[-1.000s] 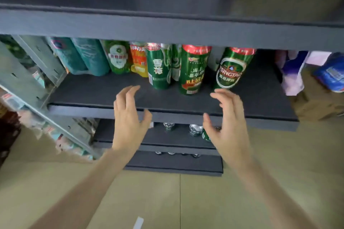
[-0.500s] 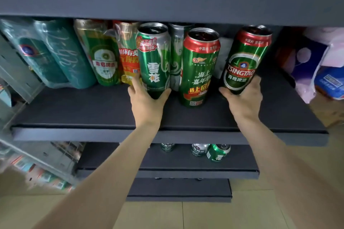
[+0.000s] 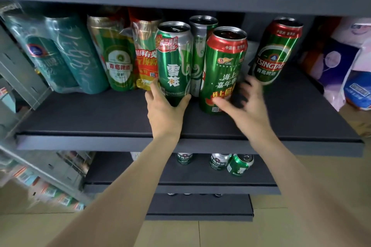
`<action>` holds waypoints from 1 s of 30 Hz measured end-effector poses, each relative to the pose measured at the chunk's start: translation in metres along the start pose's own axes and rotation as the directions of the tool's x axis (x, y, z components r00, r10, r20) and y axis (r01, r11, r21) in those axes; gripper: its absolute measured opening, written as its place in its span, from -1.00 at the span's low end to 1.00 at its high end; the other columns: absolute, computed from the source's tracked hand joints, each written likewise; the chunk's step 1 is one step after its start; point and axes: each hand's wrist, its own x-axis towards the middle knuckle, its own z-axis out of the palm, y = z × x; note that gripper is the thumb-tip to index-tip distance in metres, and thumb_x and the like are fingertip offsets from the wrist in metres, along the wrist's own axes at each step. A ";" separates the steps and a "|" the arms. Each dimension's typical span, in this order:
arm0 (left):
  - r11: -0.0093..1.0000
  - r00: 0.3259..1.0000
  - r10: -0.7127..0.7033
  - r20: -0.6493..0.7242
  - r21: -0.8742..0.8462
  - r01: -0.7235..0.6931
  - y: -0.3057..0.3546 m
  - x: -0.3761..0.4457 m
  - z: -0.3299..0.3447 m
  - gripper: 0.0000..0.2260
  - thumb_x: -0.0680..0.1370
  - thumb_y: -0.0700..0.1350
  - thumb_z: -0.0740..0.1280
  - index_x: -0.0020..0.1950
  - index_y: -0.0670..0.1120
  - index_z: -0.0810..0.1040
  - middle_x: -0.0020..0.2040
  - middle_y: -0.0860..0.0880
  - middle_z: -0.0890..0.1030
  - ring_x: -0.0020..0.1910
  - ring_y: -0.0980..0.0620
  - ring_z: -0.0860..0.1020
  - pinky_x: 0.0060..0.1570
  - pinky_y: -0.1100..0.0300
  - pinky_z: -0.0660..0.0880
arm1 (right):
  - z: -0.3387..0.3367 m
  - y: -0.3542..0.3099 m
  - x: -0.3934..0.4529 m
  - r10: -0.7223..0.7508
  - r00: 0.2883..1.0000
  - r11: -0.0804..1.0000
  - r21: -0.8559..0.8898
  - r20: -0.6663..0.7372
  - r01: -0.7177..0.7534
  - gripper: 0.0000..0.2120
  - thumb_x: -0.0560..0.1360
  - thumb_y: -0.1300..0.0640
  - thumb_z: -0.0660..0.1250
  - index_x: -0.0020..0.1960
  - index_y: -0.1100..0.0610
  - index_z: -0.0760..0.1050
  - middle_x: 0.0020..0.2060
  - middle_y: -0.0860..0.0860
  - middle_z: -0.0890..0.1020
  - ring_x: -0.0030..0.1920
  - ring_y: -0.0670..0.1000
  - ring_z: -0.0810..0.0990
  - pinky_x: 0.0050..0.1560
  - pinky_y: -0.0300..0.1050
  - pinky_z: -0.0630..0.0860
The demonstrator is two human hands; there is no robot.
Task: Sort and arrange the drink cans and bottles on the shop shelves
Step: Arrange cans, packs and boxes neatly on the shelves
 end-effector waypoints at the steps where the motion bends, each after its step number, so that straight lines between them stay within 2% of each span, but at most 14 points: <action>1: 1.000 1.000 0.000 0.002 0.005 0.000 0.000 0.000 -0.001 -0.30 0.41 0.01 0.46 0.44 -0.06 0.19 0.28 -0.09 0.36 0.23 -0.10 0.40 0.12 0.08 0.38 | 0.009 -0.004 0.002 0.005 0.997 0.999 -0.032 0.075 -0.003 -0.25 0.31 0.07 0.53 0.37 0.09 0.21 0.14 -0.13 0.43 0.15 -0.14 0.43 0.14 -0.48 0.32; 2: 1.000 1.000 -0.002 0.004 0.007 0.002 0.000 0.001 -0.001 -0.30 0.41 0.01 0.46 0.44 -0.06 0.19 0.28 -0.09 0.36 0.23 -0.10 0.41 0.13 0.08 0.38 | 0.015 -0.006 0.004 0.010 0.995 0.998 -0.062 0.097 -0.004 -0.30 0.32 0.10 0.53 0.32 0.10 0.25 0.08 -0.12 0.45 0.08 -0.14 0.44 0.00 -0.61 0.31; 3: 1.000 1.000 -0.005 0.007 0.007 0.005 0.000 0.000 -0.001 -0.30 0.41 0.02 0.46 0.44 -0.06 0.19 0.29 -0.09 0.36 0.24 -0.10 0.41 0.14 0.08 0.37 | 0.018 -0.008 0.005 0.009 0.996 0.998 -0.071 0.084 -0.003 -0.35 0.31 0.12 0.54 0.28 0.11 0.28 0.04 -0.12 0.47 0.03 -0.15 0.44 -0.13 -0.66 0.29; 4: 1.000 1.000 -0.008 0.010 0.008 0.008 0.000 -0.001 -0.002 -0.30 0.40 0.02 0.47 0.44 -0.05 0.20 0.30 -0.09 0.37 0.24 -0.09 0.41 0.15 0.08 0.37 | 0.017 -0.008 0.006 0.005 0.999 0.997 -0.075 0.054 -0.001 -0.38 0.30 0.12 0.55 0.24 0.11 0.30 0.02 -0.11 0.48 0.01 -0.15 0.44 -0.17 -0.65 0.30; 8: 0.998 0.999 0.046 0.027 0.044 -0.047 0.001 -0.008 -0.006 -0.29 0.38 0.05 0.48 0.43 -0.06 0.24 0.28 -0.06 0.41 0.23 -0.03 0.42 0.13 0.13 0.37 | -0.019 0.002 0.004 0.012 0.995 0.986 -0.164 -0.100 -0.028 -0.38 0.29 0.11 0.55 0.23 0.12 0.31 0.03 -0.08 0.50 0.02 -0.11 0.46 0.05 -0.30 0.33; 11: 0.989 0.987 0.125 0.100 0.062 -0.132 0.006 -0.021 0.000 -0.30 0.36 0.08 0.49 0.40 -0.06 0.28 0.24 -0.02 0.45 0.18 0.03 0.45 0.10 0.21 0.38 | -0.054 0.012 0.008 0.042 0.974 0.973 -0.213 -0.222 -0.090 -0.39 0.31 0.13 0.54 0.23 0.19 0.31 0.08 0.03 0.54 0.02 -0.03 0.47 0.06 -0.25 0.32; 14: 0.982 0.963 0.172 0.209 0.038 -0.184 0.021 -0.036 0.018 -0.31 0.36 0.09 0.48 0.39 -0.05 0.28 0.22 -0.01 0.45 0.17 0.04 0.46 0.12 0.22 0.37 | -0.073 0.019 0.017 0.062 0.948 0.963 -0.232 -0.313 -0.139 -0.39 0.34 0.12 0.52 0.25 0.22 0.29 0.18 0.11 0.52 0.17 0.09 0.48 0.10 -0.17 0.32; 18: 0.977 0.934 0.177 0.311 0.056 -0.204 0.043 -0.039 0.053 -0.31 0.42 0.09 0.43 0.43 -0.06 0.19 0.29 -0.03 0.39 0.23 -0.02 0.42 0.16 0.15 0.35 | -0.076 0.026 0.025 0.063 0.940 0.957 -0.247 -0.336 -0.153 -0.37 0.36 0.10 0.51 0.28 0.24 0.26 0.21 0.14 0.50 0.22 0.15 0.45 0.17 -0.10 0.33; 23: 0.989 0.925 0.123 0.359 0.028 -0.143 0.054 -0.024 0.078 -0.29 0.48 0.02 0.39 0.49 -0.09 0.07 0.37 -0.08 0.30 0.30 -0.07 0.37 0.21 0.12 0.36 | -0.075 0.037 0.020 0.041 0.950 0.958 -0.258 -0.310 -0.126 -0.33 0.38 0.09 0.49 0.34 0.21 0.22 0.25 0.13 0.46 0.26 0.16 0.42 0.21 -0.06 0.32; 26: 0.985 0.911 0.124 0.394 0.065 -0.162 0.050 -0.019 0.079 -0.29 0.50 0.01 0.37 0.50 -0.10 0.04 0.40 -0.10 0.28 0.33 -0.07 0.35 0.22 0.12 0.35 | -0.075 0.048 0.006 -0.039 0.938 0.954 -0.293 -0.344 -0.068 -0.33 0.37 0.13 0.49 0.36 0.18 0.25 0.27 0.15 0.43 0.24 0.13 0.44 0.27 0.01 0.37; 28: 0.959 0.885 0.155 0.440 0.148 -0.241 0.044 -0.021 0.072 -0.33 0.53 -0.05 0.33 0.51 -0.12 0.04 0.41 -0.12 0.28 0.34 -0.08 0.34 0.23 0.12 0.34 | -0.070 0.047 -0.009 -0.111 0.925 0.958 -0.287 -0.363 0.002 -0.40 0.38 0.19 0.47 0.33 0.21 0.29 0.27 0.17 0.39 0.17 0.02 0.46 0.22 -0.06 0.45; 30: 0.923 0.864 0.239 0.444 0.174 -0.344 0.033 -0.026 0.055 -0.42 0.55 -0.14 0.28 0.49 -0.12 0.10 0.39 -0.12 0.31 0.27 -0.10 0.38 0.18 0.10 0.35 | -0.061 0.042 -0.025 -0.174 0.925 0.955 -0.285 -0.337 0.076 -0.49 0.42 0.24 0.43 0.29 0.22 0.31 0.26 0.17 0.38 0.11 -0.08 0.45 0.09 -0.32 0.47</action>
